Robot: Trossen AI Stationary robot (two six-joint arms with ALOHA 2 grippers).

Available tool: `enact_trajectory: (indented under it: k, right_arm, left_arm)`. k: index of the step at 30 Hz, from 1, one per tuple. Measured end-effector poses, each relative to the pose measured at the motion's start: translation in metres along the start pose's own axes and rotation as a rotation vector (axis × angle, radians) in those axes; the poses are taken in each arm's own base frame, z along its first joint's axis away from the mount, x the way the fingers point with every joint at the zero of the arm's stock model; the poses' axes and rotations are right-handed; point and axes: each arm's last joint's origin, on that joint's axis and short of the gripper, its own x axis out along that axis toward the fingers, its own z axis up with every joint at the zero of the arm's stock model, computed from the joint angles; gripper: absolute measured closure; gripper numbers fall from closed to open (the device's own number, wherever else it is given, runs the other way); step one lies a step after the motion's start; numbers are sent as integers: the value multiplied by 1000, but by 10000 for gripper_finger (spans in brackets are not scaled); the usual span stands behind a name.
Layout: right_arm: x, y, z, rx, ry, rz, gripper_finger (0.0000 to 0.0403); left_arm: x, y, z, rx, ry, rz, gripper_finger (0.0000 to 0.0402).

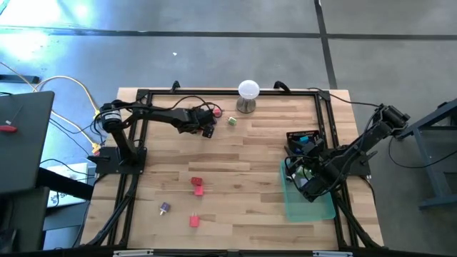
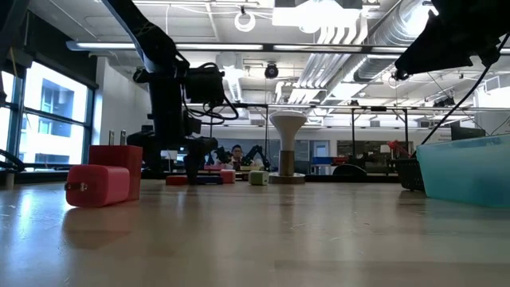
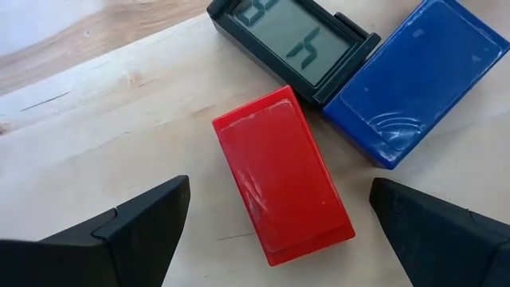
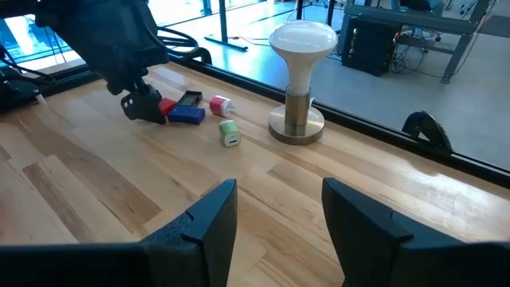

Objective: Pick & Place Office items
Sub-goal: Put the red digital clock into the black basket

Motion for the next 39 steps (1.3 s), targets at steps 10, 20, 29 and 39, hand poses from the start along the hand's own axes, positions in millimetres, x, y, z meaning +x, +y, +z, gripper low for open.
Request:
enact_trajectory:
  k: [10, 20, 29, 39]
  right_arm:
    - [0, 0, 0, 0, 0, 0, 231]
    - [0, 0, 0, 0, 2, 0, 231]
    - [0, 0, -1, 0, 18, -1, 231]
    - [0, 0, -1, 0, 18, -1, 231]
  left_arm:
    - [0, 0, 0, -2, -6, 7, 17]
    - [1, 0, -1, -85, 27, -12, 17]
    - [1, 1, 0, -107, 32, -17, 17]
    - [1, 1, 0, -114, 30, -17, 17]
